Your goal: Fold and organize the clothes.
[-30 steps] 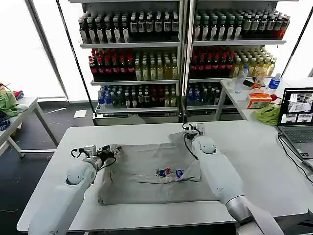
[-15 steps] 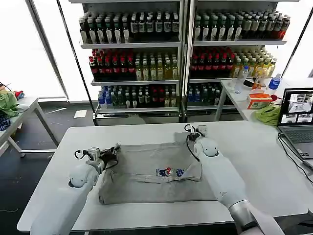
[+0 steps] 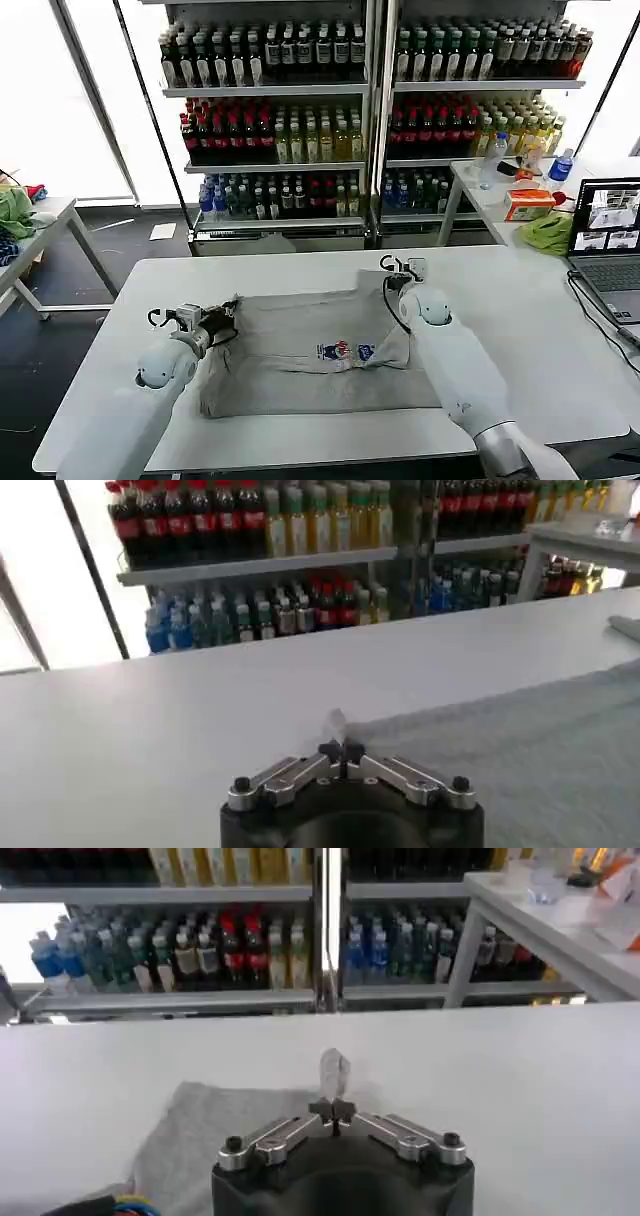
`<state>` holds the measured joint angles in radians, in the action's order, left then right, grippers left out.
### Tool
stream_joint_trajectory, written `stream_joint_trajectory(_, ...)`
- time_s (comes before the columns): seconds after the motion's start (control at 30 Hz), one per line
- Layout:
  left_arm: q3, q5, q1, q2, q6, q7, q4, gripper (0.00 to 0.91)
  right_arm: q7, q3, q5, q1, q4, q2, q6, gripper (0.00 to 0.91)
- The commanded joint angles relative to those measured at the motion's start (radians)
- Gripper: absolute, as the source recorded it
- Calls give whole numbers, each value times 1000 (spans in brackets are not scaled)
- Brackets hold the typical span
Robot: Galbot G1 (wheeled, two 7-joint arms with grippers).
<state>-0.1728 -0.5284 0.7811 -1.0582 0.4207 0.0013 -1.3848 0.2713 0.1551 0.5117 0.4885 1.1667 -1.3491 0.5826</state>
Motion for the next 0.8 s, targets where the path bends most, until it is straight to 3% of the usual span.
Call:
stream_joint_trajectory(0.03, -47, 9, 51, 21, -51, 5, -108, 0, 8, 35, -8, 89, 241, 20, -3, 0)
stream_joint_trajectory(0.57, -179, -5, 276, 68, -57, 21, -373, 0, 57, 95, 7, 310, 636, 100, -2, 0)
stream_joint_trajectory(0.8, -245, 11, 403, 66, -54, 22, -493, 0, 84, 176, 6, 507, 805, 117, -2, 0)
